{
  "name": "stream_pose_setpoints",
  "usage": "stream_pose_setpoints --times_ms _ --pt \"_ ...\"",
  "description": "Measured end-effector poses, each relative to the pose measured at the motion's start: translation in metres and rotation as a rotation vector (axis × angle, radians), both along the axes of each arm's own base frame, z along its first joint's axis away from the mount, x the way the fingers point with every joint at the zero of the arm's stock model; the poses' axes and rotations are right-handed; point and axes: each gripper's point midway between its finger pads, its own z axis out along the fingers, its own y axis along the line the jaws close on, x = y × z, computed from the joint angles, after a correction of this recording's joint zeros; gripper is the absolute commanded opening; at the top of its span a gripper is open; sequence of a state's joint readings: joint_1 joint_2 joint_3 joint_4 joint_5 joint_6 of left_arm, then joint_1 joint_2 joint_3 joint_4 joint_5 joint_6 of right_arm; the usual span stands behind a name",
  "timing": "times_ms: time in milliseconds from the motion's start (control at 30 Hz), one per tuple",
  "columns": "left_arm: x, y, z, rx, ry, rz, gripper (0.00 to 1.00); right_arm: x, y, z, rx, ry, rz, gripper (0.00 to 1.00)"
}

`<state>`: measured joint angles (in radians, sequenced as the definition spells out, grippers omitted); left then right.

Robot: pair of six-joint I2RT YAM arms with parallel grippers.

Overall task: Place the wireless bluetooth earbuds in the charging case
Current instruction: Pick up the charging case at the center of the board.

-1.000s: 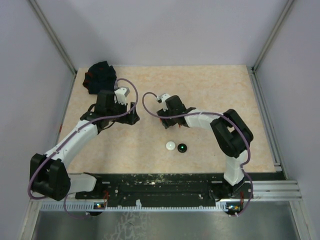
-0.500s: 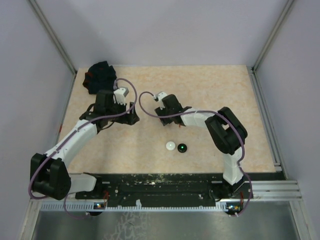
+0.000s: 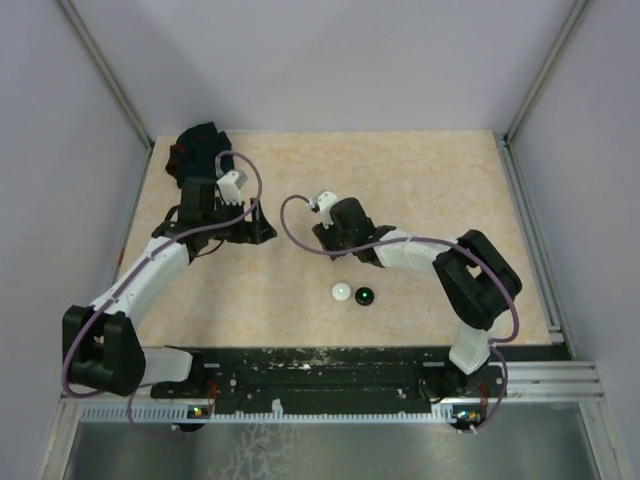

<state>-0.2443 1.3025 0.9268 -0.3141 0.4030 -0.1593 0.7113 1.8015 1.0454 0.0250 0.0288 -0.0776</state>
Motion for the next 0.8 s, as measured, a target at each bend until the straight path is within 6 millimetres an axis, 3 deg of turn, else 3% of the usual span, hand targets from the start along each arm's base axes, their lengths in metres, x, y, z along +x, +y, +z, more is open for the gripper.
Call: stream_pose_setpoints --times_ms 333,533,800 --pt "-0.008 -0.035 0.036 -0.265 0.015 -0.073 0.83 -0.033 0.025 0.088 0.161 -0.254 0.144 0.35" --pt "-0.02 -0.052 0.058 -0.39 0.029 -0.14 0.77 -0.054 0.039 0.12 0.234 -0.366 0.24 0.35" --pt "-0.04 -0.069 0.063 -0.478 0.078 -0.208 0.68 -0.069 0.049 0.155 0.306 -0.461 0.313 0.35"
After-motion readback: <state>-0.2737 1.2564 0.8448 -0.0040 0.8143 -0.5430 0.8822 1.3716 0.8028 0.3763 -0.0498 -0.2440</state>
